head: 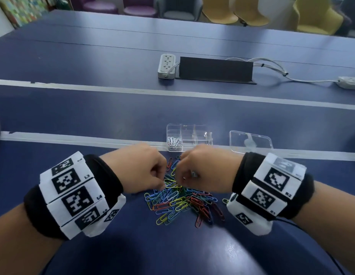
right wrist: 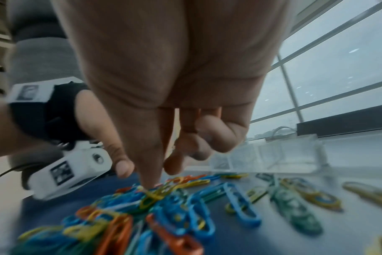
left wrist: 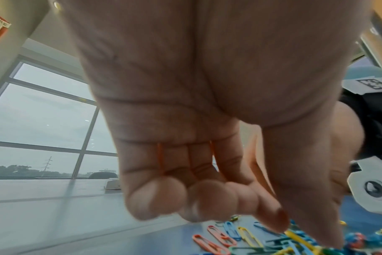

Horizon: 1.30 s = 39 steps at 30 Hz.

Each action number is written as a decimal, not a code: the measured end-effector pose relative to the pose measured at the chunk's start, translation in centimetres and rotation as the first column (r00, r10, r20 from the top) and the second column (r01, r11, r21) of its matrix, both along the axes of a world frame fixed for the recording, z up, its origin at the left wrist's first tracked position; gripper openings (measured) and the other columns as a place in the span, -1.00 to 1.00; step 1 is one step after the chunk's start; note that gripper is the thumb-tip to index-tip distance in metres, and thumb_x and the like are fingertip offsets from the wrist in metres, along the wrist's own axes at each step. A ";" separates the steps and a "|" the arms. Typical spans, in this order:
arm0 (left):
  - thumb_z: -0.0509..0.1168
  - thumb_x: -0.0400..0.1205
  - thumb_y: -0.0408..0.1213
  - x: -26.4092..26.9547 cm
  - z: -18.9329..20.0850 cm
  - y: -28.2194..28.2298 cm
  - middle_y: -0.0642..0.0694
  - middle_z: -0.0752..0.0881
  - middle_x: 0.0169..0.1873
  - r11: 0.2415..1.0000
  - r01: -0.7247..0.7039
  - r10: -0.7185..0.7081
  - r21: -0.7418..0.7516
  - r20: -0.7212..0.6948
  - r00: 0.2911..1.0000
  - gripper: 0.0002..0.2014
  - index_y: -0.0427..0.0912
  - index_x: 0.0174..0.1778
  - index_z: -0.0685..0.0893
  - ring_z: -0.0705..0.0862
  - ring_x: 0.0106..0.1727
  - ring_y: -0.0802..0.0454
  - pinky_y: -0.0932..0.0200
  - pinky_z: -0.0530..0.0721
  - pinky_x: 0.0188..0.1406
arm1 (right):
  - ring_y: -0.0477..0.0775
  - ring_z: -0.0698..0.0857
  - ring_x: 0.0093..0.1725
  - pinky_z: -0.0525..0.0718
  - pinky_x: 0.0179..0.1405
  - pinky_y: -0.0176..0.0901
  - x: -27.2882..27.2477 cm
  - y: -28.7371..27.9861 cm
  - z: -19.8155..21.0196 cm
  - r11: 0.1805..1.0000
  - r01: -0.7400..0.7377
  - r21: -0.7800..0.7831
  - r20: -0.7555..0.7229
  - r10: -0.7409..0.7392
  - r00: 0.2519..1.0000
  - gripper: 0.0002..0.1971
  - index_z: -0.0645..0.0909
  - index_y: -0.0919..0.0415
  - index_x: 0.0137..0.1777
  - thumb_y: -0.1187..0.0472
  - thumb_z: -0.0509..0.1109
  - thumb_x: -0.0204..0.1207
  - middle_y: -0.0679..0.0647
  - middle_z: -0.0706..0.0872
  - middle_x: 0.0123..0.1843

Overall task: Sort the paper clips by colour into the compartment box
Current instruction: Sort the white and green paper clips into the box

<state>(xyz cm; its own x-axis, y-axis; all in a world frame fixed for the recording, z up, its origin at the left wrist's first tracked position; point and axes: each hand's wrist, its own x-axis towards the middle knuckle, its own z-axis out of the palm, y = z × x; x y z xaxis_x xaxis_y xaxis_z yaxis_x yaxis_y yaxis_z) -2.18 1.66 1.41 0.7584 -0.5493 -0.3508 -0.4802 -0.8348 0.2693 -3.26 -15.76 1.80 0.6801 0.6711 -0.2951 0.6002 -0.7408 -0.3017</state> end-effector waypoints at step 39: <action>0.23 0.48 -0.19 -0.3 -0.3 -2.9 0.11 0.49 -0.47 0.997 0.082 -0.082 0.017 0.068 0.994 -0.92 0.00 -0.33 0.55 0.50 -0.28 0.06 0.21 0.56 -0.24 | -0.14 0.54 -0.42 0.56 -0.30 -0.39 -1.6 -3.2 0.3 0.969 0.244 -0.041 0.013 -0.243 0.970 -0.95 0.68 0.08 -0.26 0.19 0.39 0.29 -0.13 0.60 -0.46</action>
<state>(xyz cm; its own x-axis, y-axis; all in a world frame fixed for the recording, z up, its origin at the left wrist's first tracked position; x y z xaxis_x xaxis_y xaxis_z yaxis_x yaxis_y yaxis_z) -2.51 -1.20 1.08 0.7335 -0.6060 -0.3078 -0.5641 -0.7954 0.2217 -4.90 -18.95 2.14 0.8239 0.4720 -0.3138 0.4022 -0.8770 -0.2630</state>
